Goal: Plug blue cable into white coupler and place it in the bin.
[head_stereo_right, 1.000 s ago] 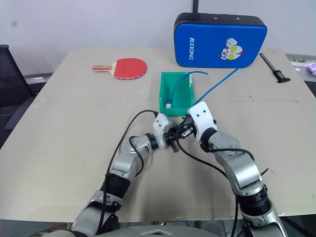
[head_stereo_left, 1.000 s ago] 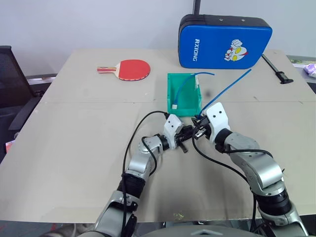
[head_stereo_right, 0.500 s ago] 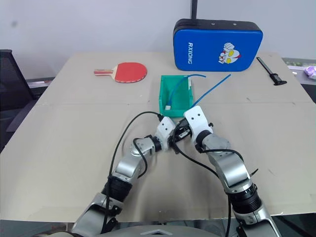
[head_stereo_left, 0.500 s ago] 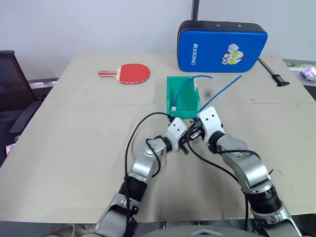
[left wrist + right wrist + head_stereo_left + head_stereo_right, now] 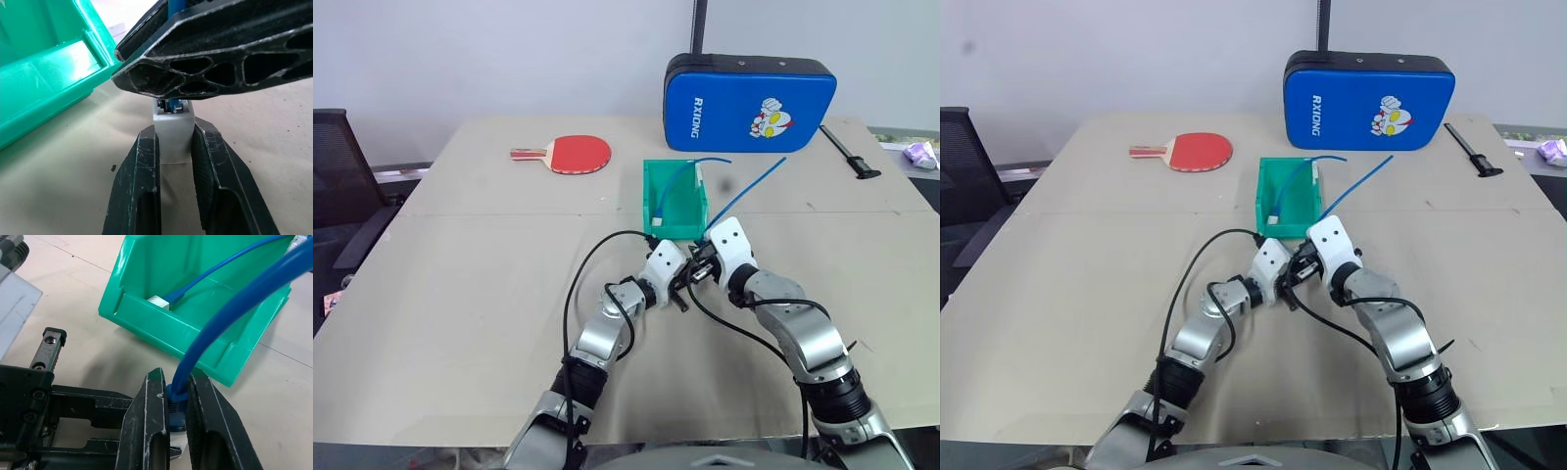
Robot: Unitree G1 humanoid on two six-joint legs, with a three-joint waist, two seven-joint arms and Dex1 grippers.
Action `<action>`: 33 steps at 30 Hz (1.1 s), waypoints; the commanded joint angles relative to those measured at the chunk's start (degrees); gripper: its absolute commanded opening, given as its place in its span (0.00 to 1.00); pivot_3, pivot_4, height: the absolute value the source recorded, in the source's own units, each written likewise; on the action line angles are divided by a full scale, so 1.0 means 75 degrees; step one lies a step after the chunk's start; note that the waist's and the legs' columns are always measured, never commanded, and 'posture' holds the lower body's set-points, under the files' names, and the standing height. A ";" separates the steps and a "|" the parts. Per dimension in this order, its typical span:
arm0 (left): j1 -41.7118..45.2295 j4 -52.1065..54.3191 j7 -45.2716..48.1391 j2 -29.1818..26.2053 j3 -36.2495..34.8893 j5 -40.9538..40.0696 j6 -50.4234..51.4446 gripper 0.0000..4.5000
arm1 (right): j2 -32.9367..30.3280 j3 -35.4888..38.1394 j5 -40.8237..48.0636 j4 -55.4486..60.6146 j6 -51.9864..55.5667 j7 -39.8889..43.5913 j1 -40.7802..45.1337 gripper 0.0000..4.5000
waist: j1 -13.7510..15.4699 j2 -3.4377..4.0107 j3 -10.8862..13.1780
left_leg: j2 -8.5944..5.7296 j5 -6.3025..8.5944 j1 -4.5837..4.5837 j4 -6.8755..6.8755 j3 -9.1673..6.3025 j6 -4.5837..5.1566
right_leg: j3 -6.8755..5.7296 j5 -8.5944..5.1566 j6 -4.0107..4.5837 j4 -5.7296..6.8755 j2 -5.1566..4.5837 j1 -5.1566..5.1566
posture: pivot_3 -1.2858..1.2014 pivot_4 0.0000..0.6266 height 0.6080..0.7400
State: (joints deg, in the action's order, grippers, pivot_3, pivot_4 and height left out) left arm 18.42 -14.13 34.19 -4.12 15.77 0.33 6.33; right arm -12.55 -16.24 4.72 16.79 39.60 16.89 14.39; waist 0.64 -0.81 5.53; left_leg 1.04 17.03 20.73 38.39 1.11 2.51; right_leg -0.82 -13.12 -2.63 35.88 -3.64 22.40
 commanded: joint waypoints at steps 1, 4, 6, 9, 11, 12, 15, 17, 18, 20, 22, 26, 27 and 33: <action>-0.0130 0.0120 0.0242 0.0078 0.0068 -0.0289 -0.0044 0.24 | -0.0054 0.0064 -0.0095 -0.1179 0.0124 -0.0047 -0.0553 0.00 | -0.0001 0.0002 0.0002 | 0.0001 0.0000 0.0000 0.0000 0.0001 0.0000 | 0.0000 0.0000 0.0000 0.0000 -0.0002 0.0000 | 0.52 0.24 0.91; -0.0186 0.0257 0.0335 0.0009 0.0038 -0.0377 -0.0085 0.43 | 0.0028 0.0298 -0.0073 -0.1063 -0.0308 -0.0078 -0.0455 0.00 | -0.0001 0.0010 0.0021 | 0.0002 0.0000 0.0003 0.0000 0.0002 0.0000 | 0.0000 0.0000 0.0000 0.0000 -0.0007 0.0003 | 0.52 0.24 0.91; -0.0269 0.0432 0.0380 -0.0118 0.0023 -0.0394 0.0027 0.64 | 0.0015 0.0327 -0.0121 -0.1008 -0.0822 0.0006 -0.0385 0.00 | 0.0001 0.0017 0.0046 | 0.0002 0.0000 0.0009 0.0001 0.0001 0.0000 | -0.0001 0.0000 0.0000 0.0000 -0.0009 0.0007 | 0.52 0.24 0.91; -0.0786 0.1680 0.0863 -0.0892 -0.0114 -0.0604 0.0357 0.73 | -0.0146 0.0327 -0.0156 -0.0713 -0.1606 0.0271 -0.0265 0.00 | -0.0045 0.0029 0.0123 | 0.0002 0.0000 0.0015 -0.0001 0.0002 0.0000 | 0.0001 0.0001 0.0000 0.0000 -0.0009 0.0014 | 0.52 0.24 0.91; -0.1074 0.2497 0.0933 -0.1304 -0.0385 -0.0823 0.0673 0.73 | -0.0173 0.0410 0.0043 -0.0473 -0.1646 0.0480 -0.0201 0.00 | -0.0135 0.0037 0.0158 | 0.0008 0.0000 0.0043 -0.0003 0.0007 -0.0001 | 0.0006 0.0002 0.0002 0.0001 -0.0007 0.0039 | 0.52 0.24 0.91; -0.1185 0.2860 0.0916 -0.1489 -0.0507 -0.0929 0.0863 0.73 | -0.0196 0.0456 0.0140 -0.0333 -0.1575 0.0572 -0.0163 0.00 | -0.0150 0.0041 0.0179 | 0.0014 -0.0001 0.0057 -0.0006 0.0006 -0.0001 | 0.0006 0.0002 0.0003 0.0001 -0.0010 0.0054 | 0.52 0.24 0.91; -0.1624 0.4165 0.0957 -0.2122 -0.1046 -0.1379 0.1550 0.73 | -0.0379 0.0627 0.0596 0.0233 -0.1189 0.1041 0.0167 0.00 | -0.0159 0.0043 0.0237 | 0.0020 -0.0003 0.0131 -0.0001 -0.0008 -0.0004 | 0.0003 0.0005 0.0005 0.0004 -0.0040 0.0116 | 0.52 0.24 0.91; -0.1888 0.4970 0.0977 -0.2483 -0.1490 -0.1803 0.2062 0.73 | -0.0449 0.0844 0.1025 0.0510 -0.0716 0.1287 0.0620 0.00 | -0.0166 0.0048 0.0286 | 0.0018 -0.0010 0.0176 0.0004 -0.0007 -0.0014 | 0.0003 0.0013 -0.0005 0.0006 -0.0045 0.0155 | 0.52 0.24 0.91; -0.1948 0.5243 0.0942 -0.2637 -0.1691 -0.1973 0.2309 0.73 | -0.0462 0.0950 0.1229 0.0565 -0.0514 0.1397 0.0884 0.00 | -0.0165 0.0052 0.0322 | 0.0017 -0.0010 0.0184 0.0004 -0.0007 -0.0015 | 0.0003 0.0014 -0.0007 0.0003 -0.0052 0.0159 | 0.52 0.24 0.91; -0.1938 0.5642 0.0895 -0.2965 -0.2050 -0.2230 0.2770 0.73 | -0.0405 0.1187 0.1639 0.0382 -0.0155 0.1598 0.1574 0.00 | -0.0168 0.0052 0.0348 | 0.0015 -0.0009 0.0192 0.0002 -0.0007 -0.0015 | 0.0001 0.0013 -0.0006 -0.0002 -0.0055 0.0166 | 0.52 0.24 0.91; -0.1793 0.5926 0.0874 -0.3253 -0.2385 -0.2509 0.3193 0.73 | -0.0267 0.1438 0.1986 -0.0135 0.0082 0.1729 0.2341 0.00 | -0.0196 0.0050 0.0384 | 0.0013 -0.0009 0.0200 -0.0002 -0.0007 -0.0015 | -0.0003 0.0015 -0.0008 -0.0002 -0.0050 0.0177 | 0.52 0.24 0.91; -0.1141 0.6216 0.0516 -0.3604 -0.2895 -0.2930 0.4102 0.73 | -0.0080 0.1796 0.2374 -0.1911 0.0163 0.2163 0.3824 0.00 | -0.0159 0.0042 0.0391 | 0.0013 -0.0011 0.0199 -0.0006 -0.0015 -0.0018 | -0.0041 0.0025 -0.0026 0.0000 -0.0010 0.0176 | 0.52 0.24 0.91; -0.0964 0.6242 0.0384 -0.3635 -0.2990 -0.2996 0.4298 0.73 | -0.0049 0.1851 0.2445 -0.2397 0.0136 0.2314 0.4137 0.00 | -0.0159 0.0035 0.0398 | 0.0012 -0.0012 0.0204 -0.0005 -0.0016 -0.0019 | -0.0043 0.0025 -0.0027 -0.0001 -0.0009 0.0176 | 0.52 0.24 0.91; -0.0373 0.6516 -0.0221 -0.3664 -0.3342 -0.3457 0.5173 0.73 | 0.0044 0.1734 0.1831 -0.5906 -0.1002 0.2843 0.5920 0.00 | -0.0200 0.0022 0.0416 | -0.0001 -0.0033 0.0228 -0.0002 -0.0003 -0.0056 | -0.0036 0.0027 -0.0031 -0.0004 -0.0013 0.0188 | 0.52 0.24 0.91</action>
State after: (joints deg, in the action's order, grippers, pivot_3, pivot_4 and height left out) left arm 15.46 32.11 33.26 -31.05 -8.52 -24.52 44.34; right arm -12.39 -3.93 19.03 -25.41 34.78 37.06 57.07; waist -0.87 -0.64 8.65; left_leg 1.04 16.78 22.45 38.36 1.09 2.09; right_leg -1.09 -12.92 -2.87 35.85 -3.74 23.83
